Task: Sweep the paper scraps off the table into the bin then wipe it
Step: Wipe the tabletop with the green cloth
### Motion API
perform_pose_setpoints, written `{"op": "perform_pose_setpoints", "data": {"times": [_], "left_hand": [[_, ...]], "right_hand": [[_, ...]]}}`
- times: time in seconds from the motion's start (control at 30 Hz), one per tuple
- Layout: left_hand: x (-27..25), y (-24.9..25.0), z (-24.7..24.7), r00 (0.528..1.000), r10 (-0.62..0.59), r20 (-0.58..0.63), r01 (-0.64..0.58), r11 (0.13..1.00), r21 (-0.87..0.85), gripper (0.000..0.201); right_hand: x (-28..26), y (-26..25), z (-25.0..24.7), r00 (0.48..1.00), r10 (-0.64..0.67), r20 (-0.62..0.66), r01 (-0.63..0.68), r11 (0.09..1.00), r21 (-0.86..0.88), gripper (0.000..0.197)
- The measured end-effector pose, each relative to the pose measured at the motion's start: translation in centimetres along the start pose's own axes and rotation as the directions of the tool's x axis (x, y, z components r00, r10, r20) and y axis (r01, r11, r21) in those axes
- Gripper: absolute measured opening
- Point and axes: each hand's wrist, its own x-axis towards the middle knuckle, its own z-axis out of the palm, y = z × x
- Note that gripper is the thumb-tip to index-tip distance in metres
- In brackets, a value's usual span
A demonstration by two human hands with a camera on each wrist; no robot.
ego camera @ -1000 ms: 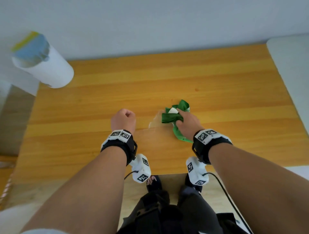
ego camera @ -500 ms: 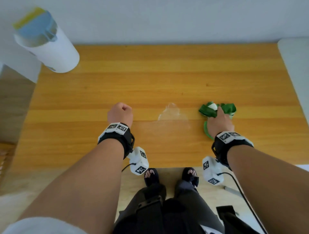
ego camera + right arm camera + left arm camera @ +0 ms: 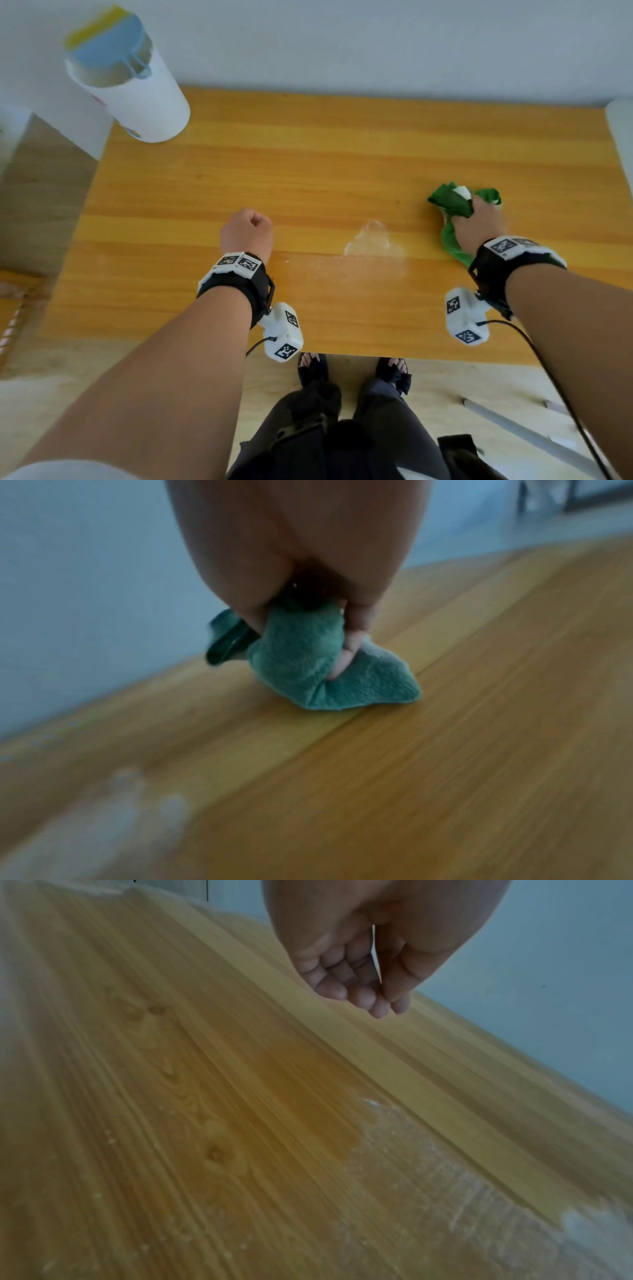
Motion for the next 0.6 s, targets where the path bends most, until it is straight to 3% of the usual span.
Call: {"op": "perform_pose_setpoints", "data": {"times": [0.1,0.2,0.27,0.37,0.43,0.53,0.6], "left_hand": [[0.1,-1.2,-0.7,0.999,-0.043,-0.013,0.043,0.999,0.013,0.018],[0.2,-2.1,-1.0,0.997,-0.068,-0.029,0.069,0.997,0.023,0.017],[0.1,-2.2,-1.0,0.997,-0.075,-0.024,0.075,0.997,-0.001,0.018],[0.1,-1.9,-1.5,0.998,-0.062,-0.014,0.062,0.997,-0.037,0.024],[0.3,-1.8,-2.2,0.997,-0.072,-0.019,0.07,0.995,-0.067,0.026],[0.6,-2.5,-3.4,0.994,-0.099,-0.044,0.095,0.992,-0.085,0.024],[0.7,-3.5,-4.1,0.991,-0.126,-0.049,0.121,0.988,-0.091,0.023]], "right_hand": [[0.5,-1.4,1.7,0.998,0.002,0.057,0.005,0.991,-0.133,0.06],[-0.3,-4.1,3.9,0.982,-0.13,0.136,0.148,0.98,-0.131,0.059],[-1.2,-5.7,4.7,0.937,-0.266,0.229,0.308,0.935,-0.174,0.056],[-1.9,-7.6,4.3,0.826,-0.412,0.385,0.522,0.816,-0.247,0.048],[-2.1,-8.7,3.5,0.786,-0.49,0.378,0.592,0.773,-0.229,0.049],[-2.7,-11.3,3.8,0.778,-0.553,0.297,0.616,0.765,-0.188,0.051],[-3.7,-14.2,5.6,0.752,-0.579,0.315,0.648,0.738,-0.189,0.053]]}}
